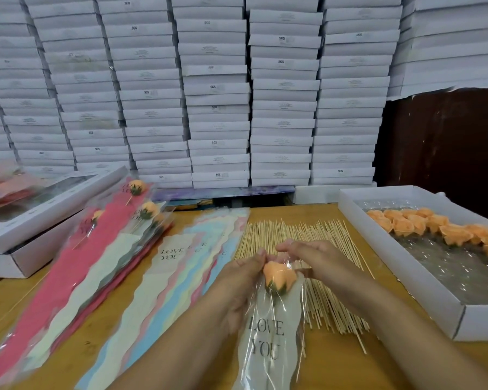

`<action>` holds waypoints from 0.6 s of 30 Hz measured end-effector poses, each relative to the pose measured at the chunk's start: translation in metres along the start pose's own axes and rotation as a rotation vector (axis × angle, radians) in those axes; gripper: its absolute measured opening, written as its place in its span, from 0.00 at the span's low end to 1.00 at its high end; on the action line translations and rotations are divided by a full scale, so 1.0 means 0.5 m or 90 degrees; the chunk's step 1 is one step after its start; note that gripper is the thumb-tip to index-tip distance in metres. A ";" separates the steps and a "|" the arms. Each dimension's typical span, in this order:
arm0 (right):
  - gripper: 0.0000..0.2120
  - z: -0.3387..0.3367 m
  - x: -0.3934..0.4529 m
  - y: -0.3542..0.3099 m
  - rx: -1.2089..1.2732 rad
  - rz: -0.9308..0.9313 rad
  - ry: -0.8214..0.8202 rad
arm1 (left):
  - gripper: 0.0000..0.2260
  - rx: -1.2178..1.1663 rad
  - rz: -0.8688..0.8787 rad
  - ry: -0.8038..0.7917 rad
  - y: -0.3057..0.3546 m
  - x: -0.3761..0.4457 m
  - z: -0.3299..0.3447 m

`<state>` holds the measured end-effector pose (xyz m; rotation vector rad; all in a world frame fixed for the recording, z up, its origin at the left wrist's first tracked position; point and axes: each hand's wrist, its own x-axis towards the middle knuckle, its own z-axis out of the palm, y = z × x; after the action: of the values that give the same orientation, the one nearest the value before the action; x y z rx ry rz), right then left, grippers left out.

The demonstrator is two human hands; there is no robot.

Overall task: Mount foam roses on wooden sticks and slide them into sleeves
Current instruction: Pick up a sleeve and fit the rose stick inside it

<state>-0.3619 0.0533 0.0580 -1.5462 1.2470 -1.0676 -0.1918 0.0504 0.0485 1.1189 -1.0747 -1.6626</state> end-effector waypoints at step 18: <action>0.34 0.009 -0.029 0.020 0.071 0.062 -0.019 | 0.14 -0.021 0.059 0.065 0.029 0.012 0.008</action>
<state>-0.3624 0.0669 0.0457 -1.3973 1.2097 -1.0304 -0.1946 0.0415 0.0620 1.1042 -1.0150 -1.5295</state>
